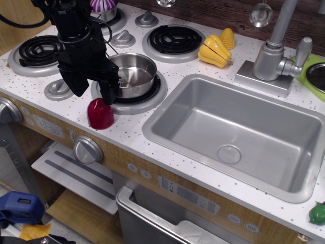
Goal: Put sweet potato in pan which is on stove
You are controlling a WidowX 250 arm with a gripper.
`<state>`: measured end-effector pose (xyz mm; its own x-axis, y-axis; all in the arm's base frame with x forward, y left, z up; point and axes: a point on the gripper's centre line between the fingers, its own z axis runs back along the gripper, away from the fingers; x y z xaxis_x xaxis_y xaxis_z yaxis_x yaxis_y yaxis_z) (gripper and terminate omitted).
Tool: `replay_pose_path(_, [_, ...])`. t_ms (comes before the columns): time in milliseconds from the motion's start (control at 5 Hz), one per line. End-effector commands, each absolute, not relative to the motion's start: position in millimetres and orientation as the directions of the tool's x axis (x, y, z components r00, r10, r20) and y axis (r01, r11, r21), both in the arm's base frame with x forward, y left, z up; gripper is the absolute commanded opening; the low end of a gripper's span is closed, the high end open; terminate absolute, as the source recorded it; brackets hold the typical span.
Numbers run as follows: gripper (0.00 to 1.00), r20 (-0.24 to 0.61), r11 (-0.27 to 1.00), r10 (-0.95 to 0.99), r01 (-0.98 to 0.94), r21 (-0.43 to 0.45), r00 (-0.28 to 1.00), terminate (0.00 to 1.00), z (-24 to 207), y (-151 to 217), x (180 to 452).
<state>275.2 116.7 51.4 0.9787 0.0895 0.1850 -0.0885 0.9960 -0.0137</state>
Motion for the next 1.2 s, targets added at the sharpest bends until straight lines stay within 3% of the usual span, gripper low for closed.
replay_pose_path(0, [1.0,0.185,0.996,0.089,-0.088,-0.014,0.979,0.0,51,117,275])
replay_pose_path(800, [1.0,0.279,0.991,0.089,-0.057,-0.12,0.956,0.0,8,134,275])
replay_pose_path(1000, [0.0,0.291,0.992,0.101,-0.074,-0.102,0.951,0.0,10,132,275])
